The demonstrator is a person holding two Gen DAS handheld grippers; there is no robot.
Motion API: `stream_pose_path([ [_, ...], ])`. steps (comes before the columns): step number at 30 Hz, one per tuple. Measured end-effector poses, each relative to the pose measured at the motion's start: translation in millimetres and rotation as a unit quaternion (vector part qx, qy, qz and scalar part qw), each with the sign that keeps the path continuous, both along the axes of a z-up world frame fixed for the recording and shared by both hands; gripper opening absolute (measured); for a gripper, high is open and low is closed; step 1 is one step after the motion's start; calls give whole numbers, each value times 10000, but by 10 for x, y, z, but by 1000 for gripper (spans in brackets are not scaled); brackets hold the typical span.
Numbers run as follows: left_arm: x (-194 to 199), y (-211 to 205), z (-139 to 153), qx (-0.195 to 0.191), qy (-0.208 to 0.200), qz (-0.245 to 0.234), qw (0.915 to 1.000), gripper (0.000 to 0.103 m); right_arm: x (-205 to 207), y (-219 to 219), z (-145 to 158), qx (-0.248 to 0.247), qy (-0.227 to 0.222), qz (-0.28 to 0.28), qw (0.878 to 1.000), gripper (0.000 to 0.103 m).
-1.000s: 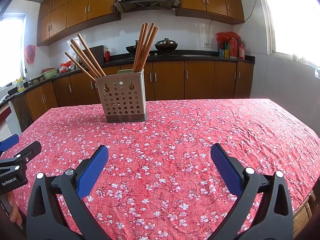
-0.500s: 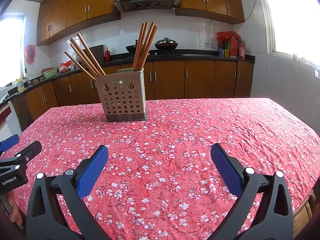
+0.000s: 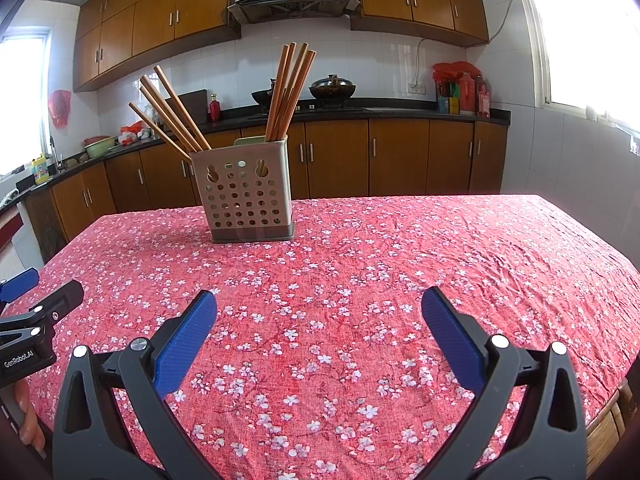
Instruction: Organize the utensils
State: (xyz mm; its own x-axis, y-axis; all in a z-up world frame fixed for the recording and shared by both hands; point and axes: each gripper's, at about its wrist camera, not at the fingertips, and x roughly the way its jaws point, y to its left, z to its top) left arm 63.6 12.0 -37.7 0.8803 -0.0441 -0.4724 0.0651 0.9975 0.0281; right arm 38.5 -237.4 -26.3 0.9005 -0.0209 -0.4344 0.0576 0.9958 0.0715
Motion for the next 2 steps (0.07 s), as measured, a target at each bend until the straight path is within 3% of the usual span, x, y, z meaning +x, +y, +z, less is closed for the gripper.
stream_pose_path([
  [2, 1, 0, 2, -6, 8, 1, 10000, 99, 1, -4, -2, 4, 3, -2, 10000, 101],
])
